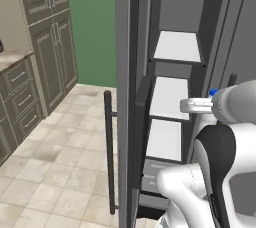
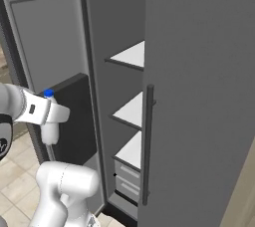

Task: Take the bottled waters from the counter and place them in the freezer to freeze. Close the freezer door after placing the bottles.

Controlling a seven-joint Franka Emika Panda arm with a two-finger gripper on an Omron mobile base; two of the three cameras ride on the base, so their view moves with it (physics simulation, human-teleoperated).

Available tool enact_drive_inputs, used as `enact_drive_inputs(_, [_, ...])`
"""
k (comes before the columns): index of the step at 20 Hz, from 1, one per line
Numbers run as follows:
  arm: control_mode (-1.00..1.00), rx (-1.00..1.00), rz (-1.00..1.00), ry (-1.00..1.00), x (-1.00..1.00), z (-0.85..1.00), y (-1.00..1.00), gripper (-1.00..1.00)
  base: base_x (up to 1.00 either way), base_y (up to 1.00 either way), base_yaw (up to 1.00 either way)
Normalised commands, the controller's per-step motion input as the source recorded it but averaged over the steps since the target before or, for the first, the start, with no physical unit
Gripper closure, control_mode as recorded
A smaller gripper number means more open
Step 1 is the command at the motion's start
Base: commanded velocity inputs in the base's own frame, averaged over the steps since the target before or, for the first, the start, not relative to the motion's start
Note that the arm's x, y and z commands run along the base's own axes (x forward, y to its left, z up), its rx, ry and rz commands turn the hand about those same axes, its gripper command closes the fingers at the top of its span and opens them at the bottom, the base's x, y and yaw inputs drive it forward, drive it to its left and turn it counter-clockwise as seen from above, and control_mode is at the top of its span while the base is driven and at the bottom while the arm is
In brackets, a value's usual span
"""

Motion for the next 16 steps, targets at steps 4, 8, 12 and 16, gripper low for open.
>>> enact_drive_inputs(4, [1.0,0.0,0.0,0.0,0.0,0.0,0.0,1.0,0.61,-0.07,0.0])
enact_drive_inputs(8, [1.0,0.0,0.0,0.0,0.0,0.0,0.0,1.0,0.17,-0.19,0.0])
enact_drive_inputs(12, [1.0,0.0,0.0,0.0,0.0,0.0,0.0,1.0,-0.01,-0.15,0.0])
enact_drive_inputs(16, [1.0,0.0,0.0,0.0,0.0,0.0,0.0,1.0,-0.1,-0.11,0.0])
